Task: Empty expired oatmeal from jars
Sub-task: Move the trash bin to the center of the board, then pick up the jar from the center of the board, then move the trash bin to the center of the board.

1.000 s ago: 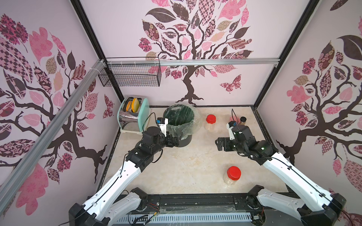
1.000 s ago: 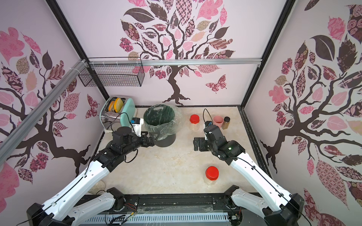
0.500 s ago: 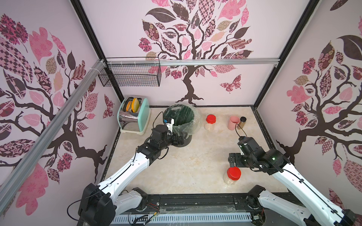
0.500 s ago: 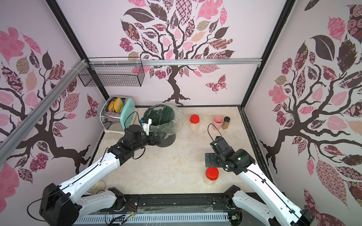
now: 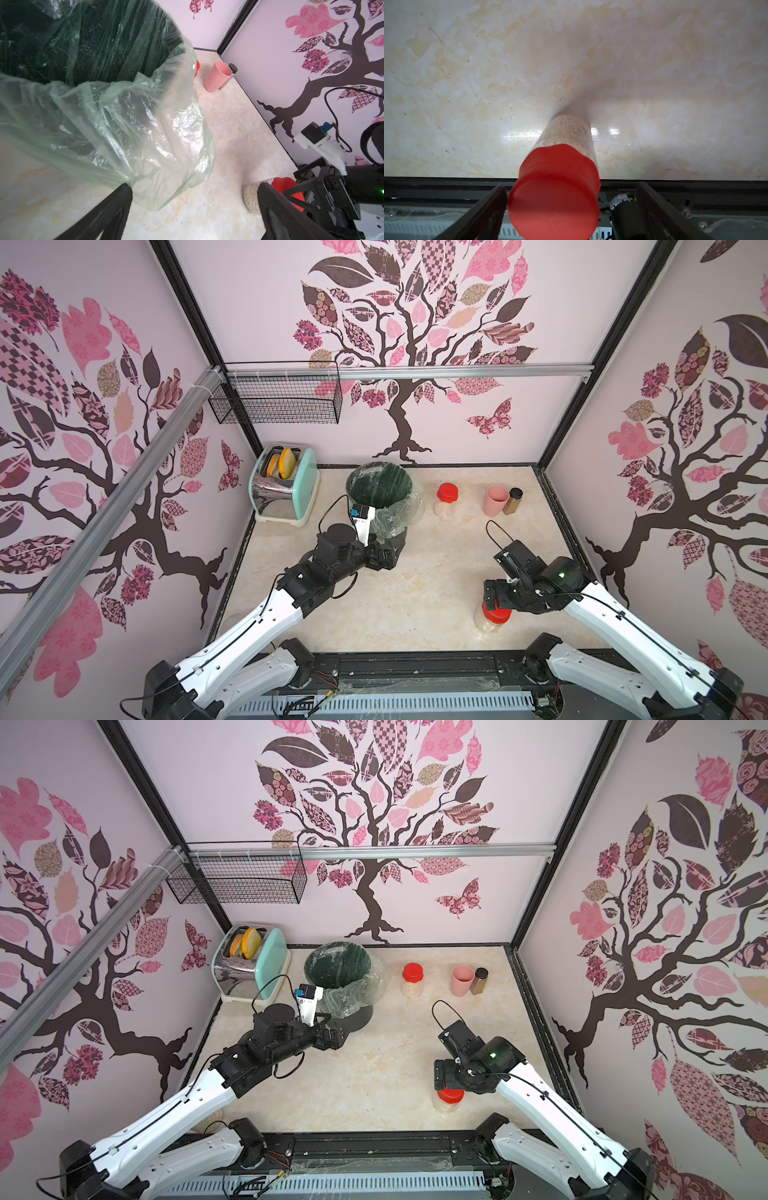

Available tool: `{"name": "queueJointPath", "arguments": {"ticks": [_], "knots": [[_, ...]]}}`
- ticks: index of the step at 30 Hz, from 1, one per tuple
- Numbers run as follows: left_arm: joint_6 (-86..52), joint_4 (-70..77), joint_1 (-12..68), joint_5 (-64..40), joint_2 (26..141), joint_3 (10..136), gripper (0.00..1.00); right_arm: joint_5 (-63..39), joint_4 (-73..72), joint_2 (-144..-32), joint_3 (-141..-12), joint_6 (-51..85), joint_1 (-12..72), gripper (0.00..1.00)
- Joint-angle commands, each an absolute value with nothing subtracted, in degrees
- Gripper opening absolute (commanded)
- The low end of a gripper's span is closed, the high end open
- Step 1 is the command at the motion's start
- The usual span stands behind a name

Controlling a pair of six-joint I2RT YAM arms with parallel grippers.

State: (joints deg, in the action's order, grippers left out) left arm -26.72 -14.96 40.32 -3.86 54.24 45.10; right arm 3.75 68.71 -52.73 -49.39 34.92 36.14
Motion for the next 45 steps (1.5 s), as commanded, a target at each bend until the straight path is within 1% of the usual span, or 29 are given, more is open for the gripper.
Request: {"name": "queueJointPath", "arguments": {"ticks": [1,9,16,23,27,31,34,41,45], "knots": [[-25.08,-15.82,40.52,-2.04,52.67,44.57,0.98,3.19,68.37,-53.65,-49.16,37.31,38.03,1.0],[-24.41,-16.67,40.52,-1.08,50.99,43.25,0.98,4.78,66.94,-55.6,-47.72,38.07,39.66,1.0],[-25.2,-17.69,40.52,-0.74,48.91,42.45,0.98,2.33,63.82,-58.34,-44.6,40.18,41.81,1.0],[-25.14,-18.33,40.52,-1.0,48.52,41.6,0.98,4.43,62.75,-57.7,-43.44,41.13,42.96,0.99],[-25.05,-18.28,40.52,-1.44,48.83,41.65,0.98,5.92,61.59,-58.45,-43.33,40.79,42.91,0.95],[-25.13,-18.22,40.52,-1.71,49.13,41.82,0.98,6.34,60.73,-58.71,-43.77,40.05,42.9,0.88],[-24.66,-17.71,40.55,-3.05,49.81,41.93,0.98,5.87,59.33,-58.67,-43.84,39.39,42.96,0.86],[-23.1,-13.48,40.48,-1.79,56.42,44.66,0.98,3.49,54.71,-60.07,-45.13,37.02,42.97,0.78],[-22.21,-11.51,40.46,0.31,60.94,47.8,0.98,4.56,52.61,-60.81,-46.44,35.69,42.96,0.76]]}}
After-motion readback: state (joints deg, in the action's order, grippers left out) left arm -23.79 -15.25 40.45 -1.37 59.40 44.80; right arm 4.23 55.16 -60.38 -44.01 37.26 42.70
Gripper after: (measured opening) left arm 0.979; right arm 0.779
